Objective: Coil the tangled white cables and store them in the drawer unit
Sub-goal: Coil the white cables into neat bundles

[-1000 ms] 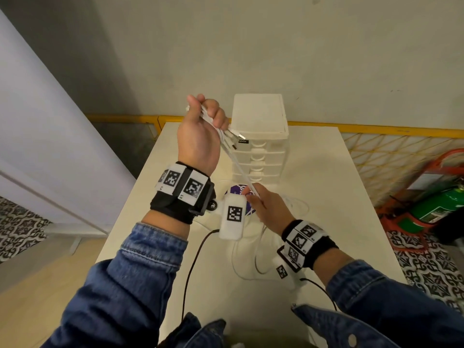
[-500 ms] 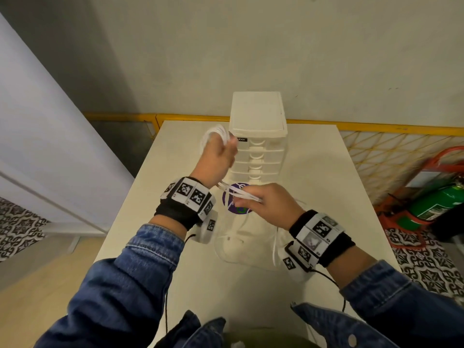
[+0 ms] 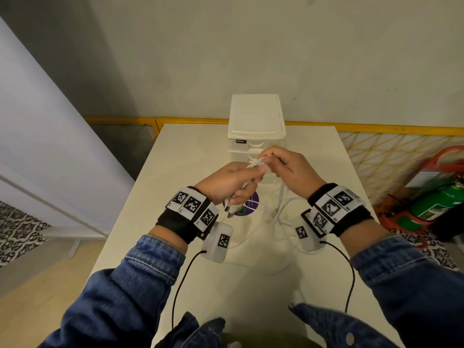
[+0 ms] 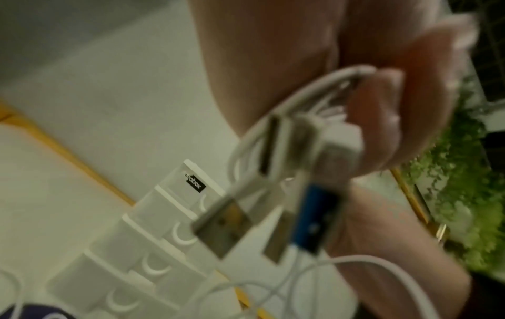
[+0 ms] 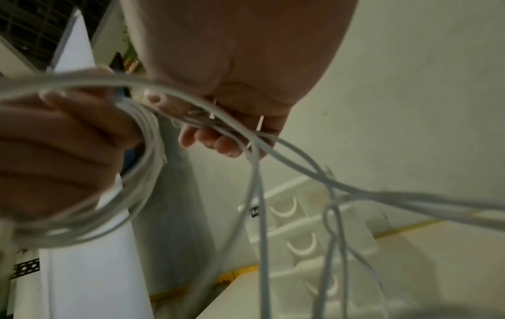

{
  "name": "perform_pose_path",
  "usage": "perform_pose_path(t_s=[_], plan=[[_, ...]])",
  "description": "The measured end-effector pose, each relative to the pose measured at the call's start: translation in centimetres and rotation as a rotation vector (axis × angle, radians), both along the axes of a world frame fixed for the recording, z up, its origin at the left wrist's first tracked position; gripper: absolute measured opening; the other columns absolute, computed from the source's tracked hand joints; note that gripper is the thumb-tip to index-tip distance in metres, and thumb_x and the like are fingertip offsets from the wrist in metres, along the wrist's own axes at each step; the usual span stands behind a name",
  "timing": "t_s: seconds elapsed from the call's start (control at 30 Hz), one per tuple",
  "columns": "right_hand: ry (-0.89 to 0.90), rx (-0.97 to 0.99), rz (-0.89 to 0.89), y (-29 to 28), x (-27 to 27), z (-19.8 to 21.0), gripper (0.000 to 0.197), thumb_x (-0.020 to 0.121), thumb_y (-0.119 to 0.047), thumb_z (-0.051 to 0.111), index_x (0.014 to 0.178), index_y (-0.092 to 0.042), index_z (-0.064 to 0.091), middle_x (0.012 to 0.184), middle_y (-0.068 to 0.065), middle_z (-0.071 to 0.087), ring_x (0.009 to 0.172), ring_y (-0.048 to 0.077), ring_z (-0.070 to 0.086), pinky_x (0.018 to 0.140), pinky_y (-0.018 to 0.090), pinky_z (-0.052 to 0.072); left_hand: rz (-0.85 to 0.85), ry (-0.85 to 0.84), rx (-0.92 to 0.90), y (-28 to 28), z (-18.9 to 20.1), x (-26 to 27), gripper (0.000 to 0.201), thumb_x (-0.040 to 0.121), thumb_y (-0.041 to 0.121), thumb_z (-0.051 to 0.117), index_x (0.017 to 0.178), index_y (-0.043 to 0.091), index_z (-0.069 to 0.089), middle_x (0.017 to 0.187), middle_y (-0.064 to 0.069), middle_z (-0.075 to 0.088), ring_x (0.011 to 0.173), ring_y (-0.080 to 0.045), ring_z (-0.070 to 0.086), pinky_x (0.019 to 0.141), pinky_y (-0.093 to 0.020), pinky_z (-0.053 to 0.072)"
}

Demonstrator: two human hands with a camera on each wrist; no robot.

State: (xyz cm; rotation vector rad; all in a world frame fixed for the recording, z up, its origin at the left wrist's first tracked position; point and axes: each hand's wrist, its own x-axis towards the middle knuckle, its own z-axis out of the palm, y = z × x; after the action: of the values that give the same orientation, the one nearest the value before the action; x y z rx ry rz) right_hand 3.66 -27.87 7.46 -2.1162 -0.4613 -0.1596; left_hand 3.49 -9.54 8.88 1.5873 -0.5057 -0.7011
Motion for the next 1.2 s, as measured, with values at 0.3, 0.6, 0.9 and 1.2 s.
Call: perform_pose_path(t_s=[0.3,0.6,0.9,1.2], plan=[[0.038,-0.004,-0.043,2.0,-0.7,-3.1,0.026,0.097,-0.024,0.034,0.109,-0.007,0.049,0.067,-0.009,0.049,0.063,0.014,0.051,0.068,0.036,0.046,-0.117,0.267,-0.451,0.2,1.2,0.3,0.051,0.087,0.058,0.028,0.07,0.014,0.048,0.035,0.011,0.034,0.024,0.0,0.025,0.031,-0.008,0.021],[0.23,-0.141,-0.057,1.9,-0.8,-6.4,0.012,0.091,-0.018,0.05,0.101,-0.015,0.055,0.089,0.002,0.063,0.081,0.02,0.058,0.075,0.031,0.042,0.028,0.376,-0.544,0.2,2.9,0.5,0.059,0.099,0.042,0.015,0.06,0.017,0.051,0.042,0.003,0.013,0.03,-0.012,0.009,0.031,-0.013,0.015],[0.277,-0.168,-0.075,1.3,-2.6,-9.3,0.014,0.093,-0.019,0.046,0.1,-0.011,0.056,0.082,-0.001,0.064,0.08,0.02,0.059,0.078,0.032,0.044,0.299,0.289,-0.804,1.8,3.3,2.2,0.049,0.101,0.043,0.016,0.068,0.017,0.04,0.034,0.008,0.033,0.025,-0.004,0.026,0.03,-0.02,0.014],[0.354,0.063,-0.247,0.6,-1.5,-6.6,0.093,0.078,-0.013,0.068,0.147,-0.012,0.005,0.152,0.009,0.025,0.139,0.019,0.028,0.112,0.03,0.026,0.266,0.225,-0.507,1.6,3.3,1.8,0.045,0.101,0.043,0.019,0.068,0.018,0.038,0.038,0.009,0.029,0.028,-0.004,0.022,0.03,-0.016,0.017]])
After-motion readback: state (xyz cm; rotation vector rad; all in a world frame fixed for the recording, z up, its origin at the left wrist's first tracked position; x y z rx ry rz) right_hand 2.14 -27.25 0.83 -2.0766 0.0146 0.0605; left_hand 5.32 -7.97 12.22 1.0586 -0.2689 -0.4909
